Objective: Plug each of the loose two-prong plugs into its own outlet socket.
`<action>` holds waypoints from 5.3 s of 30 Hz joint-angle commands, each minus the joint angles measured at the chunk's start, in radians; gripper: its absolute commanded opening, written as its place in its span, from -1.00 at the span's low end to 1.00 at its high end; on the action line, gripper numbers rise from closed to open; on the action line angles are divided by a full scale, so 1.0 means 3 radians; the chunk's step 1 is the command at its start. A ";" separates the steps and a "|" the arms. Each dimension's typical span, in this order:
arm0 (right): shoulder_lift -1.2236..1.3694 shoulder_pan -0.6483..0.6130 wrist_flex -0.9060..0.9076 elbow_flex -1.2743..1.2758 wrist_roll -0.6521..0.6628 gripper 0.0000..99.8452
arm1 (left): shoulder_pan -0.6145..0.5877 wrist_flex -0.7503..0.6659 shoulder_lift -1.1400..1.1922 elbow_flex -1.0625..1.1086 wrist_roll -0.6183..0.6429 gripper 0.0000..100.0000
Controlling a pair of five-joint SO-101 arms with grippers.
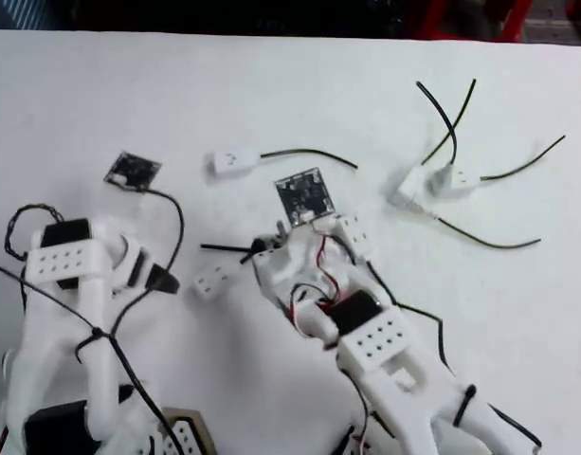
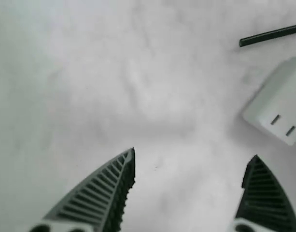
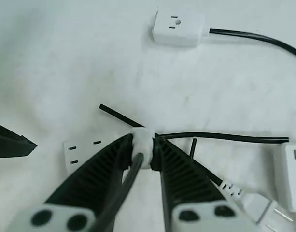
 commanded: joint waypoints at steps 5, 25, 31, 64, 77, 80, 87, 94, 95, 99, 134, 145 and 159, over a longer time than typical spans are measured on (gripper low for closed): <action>0.0084 -0.0003 -0.0013 -0.0205 0.0020 -0.96 | 0.0376 -0.0557 -0.0090 0.0399 0.0010 -0.31; 0.0110 0.0049 -0.0008 -0.0199 0.0041 -0.96 | 0.0683 0.0000 -0.0125 -0.0332 0.0696 -0.31; 0.0120 -0.0284 0.0008 -0.0199 0.0266 -0.96 | 0.0059 0.0164 -0.0125 -0.0517 0.0675 -0.31; 0.1332 -0.0790 -0.0090 -0.0767 0.0967 -0.97 | -0.0412 -0.0644 -0.0120 0.0481 0.0701 -0.31; 0.1435 -0.0790 -0.0176 -0.0685 0.0962 -0.97 | -0.0412 -0.0644 -0.0120 0.0486 0.0721 -0.31; 0.1675 -0.0790 -0.0176 -0.0736 0.0967 -0.97 | -0.0412 -0.0644 -0.0120 0.0486 0.0721 -0.31; 0.1823 -0.0790 0.0146 -0.0910 0.0946 -0.97 | -0.0417 -0.0639 -0.0120 0.0486 0.0721 -0.31; 0.1767 -0.0785 0.0555 -0.1120 0.0946 -0.97 | -0.0417 -0.0644 -0.0120 0.0486 0.0721 -0.31; 0.1762 -0.0780 0.0616 -0.1166 0.0946 -0.97 | -0.0417 -0.0644 -0.0120 0.0486 0.0721 -0.31; 0.1782 -0.0775 0.0826 -0.1340 0.0941 -0.97 | -0.0417 -0.0644 -0.0120 0.0486 0.0726 -0.31; 0.2550 -0.0673 0.1481 -0.2061 0.0731 -0.97 | -0.0417 -0.0644 -0.0120 0.0491 0.0726 -0.31; 0.2452 -0.0667 0.1082 -0.1575 0.0742 -0.97 | -0.0417 -0.0644 -0.0120 0.0491 0.0726 -0.31; 0.1112 -0.0662 0.0217 -0.0455 0.0747 -0.97 | -0.0417 -0.0644 -0.0120 0.0491 0.0726 -0.31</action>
